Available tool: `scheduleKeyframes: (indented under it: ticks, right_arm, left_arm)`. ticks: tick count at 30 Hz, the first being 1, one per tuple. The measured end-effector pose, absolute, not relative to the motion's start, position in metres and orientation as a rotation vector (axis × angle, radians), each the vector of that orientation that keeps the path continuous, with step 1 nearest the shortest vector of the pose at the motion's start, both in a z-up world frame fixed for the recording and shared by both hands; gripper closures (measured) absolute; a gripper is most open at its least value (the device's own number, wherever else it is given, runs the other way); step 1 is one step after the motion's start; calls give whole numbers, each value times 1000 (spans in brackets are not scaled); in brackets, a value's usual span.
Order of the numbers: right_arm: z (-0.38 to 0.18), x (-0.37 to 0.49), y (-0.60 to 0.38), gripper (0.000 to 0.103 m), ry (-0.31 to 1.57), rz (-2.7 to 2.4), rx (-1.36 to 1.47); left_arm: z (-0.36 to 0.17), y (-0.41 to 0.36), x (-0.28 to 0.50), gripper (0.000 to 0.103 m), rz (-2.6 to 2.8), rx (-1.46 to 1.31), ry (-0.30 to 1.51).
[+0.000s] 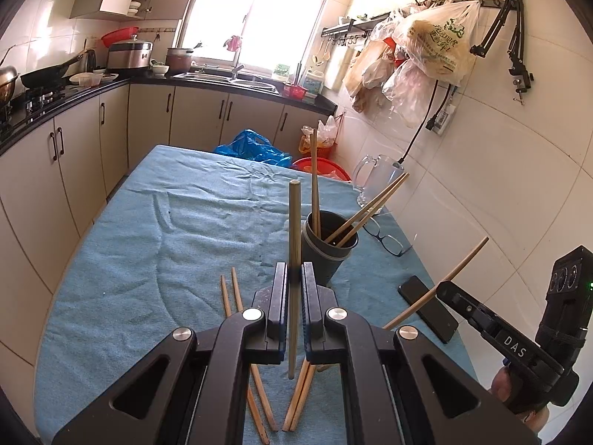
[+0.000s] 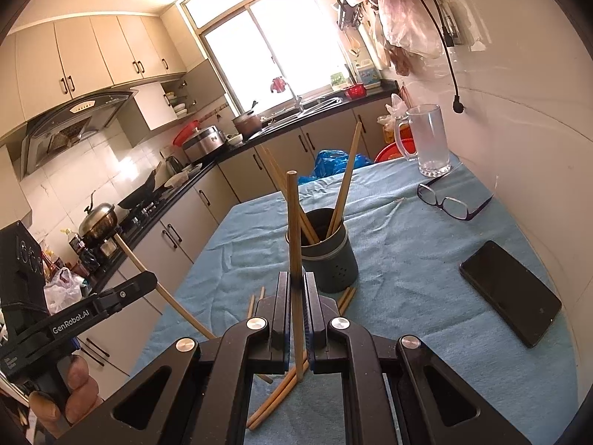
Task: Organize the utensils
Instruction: 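Carry the held chopstick upright over the grey cup with the right gripper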
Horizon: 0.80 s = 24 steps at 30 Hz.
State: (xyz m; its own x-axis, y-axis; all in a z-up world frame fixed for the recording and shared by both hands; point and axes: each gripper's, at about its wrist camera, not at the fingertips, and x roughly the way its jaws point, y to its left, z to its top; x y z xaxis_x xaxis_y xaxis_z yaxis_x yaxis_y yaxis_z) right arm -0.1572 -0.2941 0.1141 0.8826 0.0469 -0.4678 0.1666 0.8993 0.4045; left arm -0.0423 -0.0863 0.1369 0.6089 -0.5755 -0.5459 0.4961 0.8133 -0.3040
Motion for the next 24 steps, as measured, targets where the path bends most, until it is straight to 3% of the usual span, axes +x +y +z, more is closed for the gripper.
scheduleKeyframes:
  ticks: [24]
  right_arm:
    - [137,-159,-308,96,452,-78,473]
  left_arm:
    - [162,-99,-37,97,-640,-118,657]
